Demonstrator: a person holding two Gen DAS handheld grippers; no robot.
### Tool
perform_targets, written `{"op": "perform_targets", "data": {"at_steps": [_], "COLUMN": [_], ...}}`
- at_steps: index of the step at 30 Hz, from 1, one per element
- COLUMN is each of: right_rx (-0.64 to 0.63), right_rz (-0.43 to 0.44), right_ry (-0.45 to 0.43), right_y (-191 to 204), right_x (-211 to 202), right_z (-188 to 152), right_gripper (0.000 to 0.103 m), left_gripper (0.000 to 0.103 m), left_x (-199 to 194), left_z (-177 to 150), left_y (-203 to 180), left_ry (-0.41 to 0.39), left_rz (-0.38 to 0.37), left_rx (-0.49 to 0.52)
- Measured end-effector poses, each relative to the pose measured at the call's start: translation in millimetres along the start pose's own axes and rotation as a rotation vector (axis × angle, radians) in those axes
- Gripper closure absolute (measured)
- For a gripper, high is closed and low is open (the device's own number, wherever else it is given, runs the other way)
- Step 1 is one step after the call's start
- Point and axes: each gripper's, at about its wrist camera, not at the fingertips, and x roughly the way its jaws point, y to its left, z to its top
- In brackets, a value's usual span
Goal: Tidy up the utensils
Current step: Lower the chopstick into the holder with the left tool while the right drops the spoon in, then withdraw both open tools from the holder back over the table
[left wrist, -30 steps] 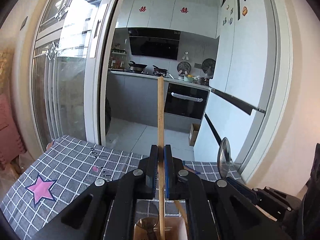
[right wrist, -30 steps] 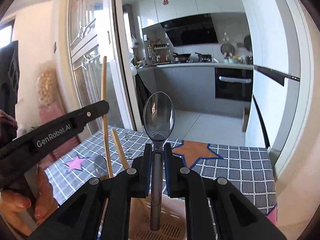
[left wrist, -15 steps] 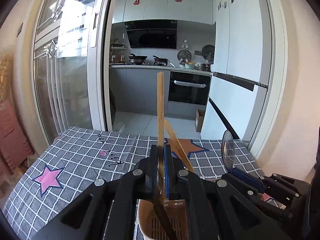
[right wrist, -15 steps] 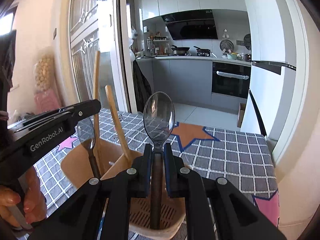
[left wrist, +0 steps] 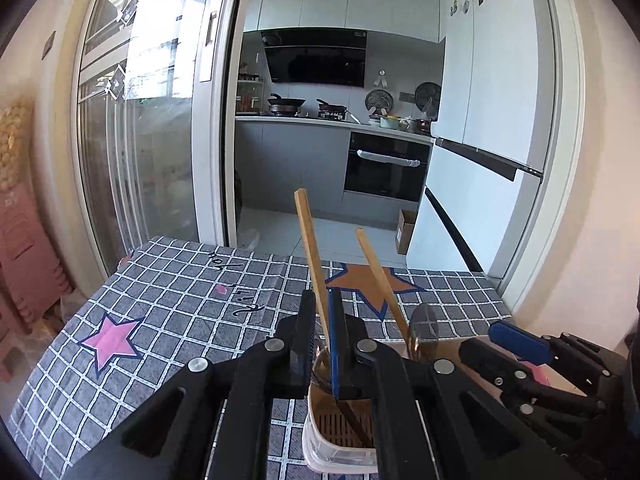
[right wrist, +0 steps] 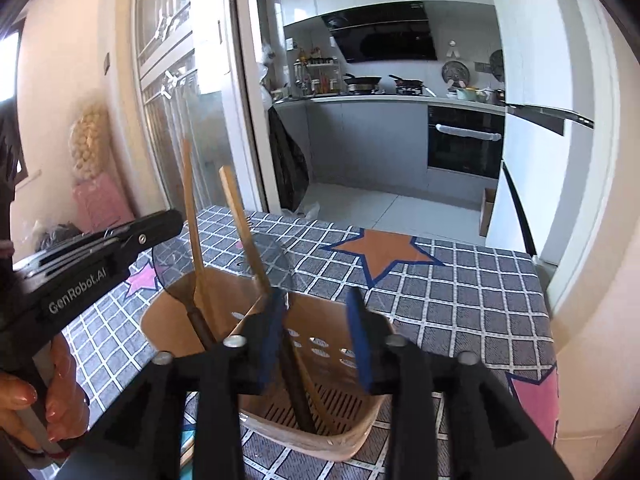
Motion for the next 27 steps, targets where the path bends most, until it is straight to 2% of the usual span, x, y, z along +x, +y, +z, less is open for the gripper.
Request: {"op": "perform_targets", "data": {"at_steps": [5,11,15,19,20,27], "right_rx": [0.007,0.034,0.090,0.110,0.115,0.129], "right_rz": [-0.002,0.017,0.026,-0.003,-0.015,-0.094], "right_ry": [-0.005,0.053,0.127,0.205,0.226,0.332], "right_y": [-0.3,1.1,4.0,15.1,18.3,35.2], "right_x": [-21.3,-48.3,-62.6,-76.9,-81.0,-104.6], "right_z": [3.8,-5.7,-23.3,-49.1,-56.5,-97.9], "right_gripper": [0.054,0.038,0.030,0.027,0.023,0.022], "left_gripper": [0.067,0.067,0.067,0.067,0.067,0.067], "left_x": [-18.1,-43.4,-62.0,-81.6,-85.1,-116.5], "left_z": [-1.0,-12.1,-37.0,-70.9,-78.1,-131.5], "left_y": [4.6,15.3,25.7,34.0,34.6,35.8], "left_ry": [0.003,0.087,0.166,0.236,0.248,0.305], "left_rz": [0.026,0.056,0.051,0.053,0.052,0.053], "left_rx": [0.008,0.012,0.012,0.004,0.000,0.008]}}
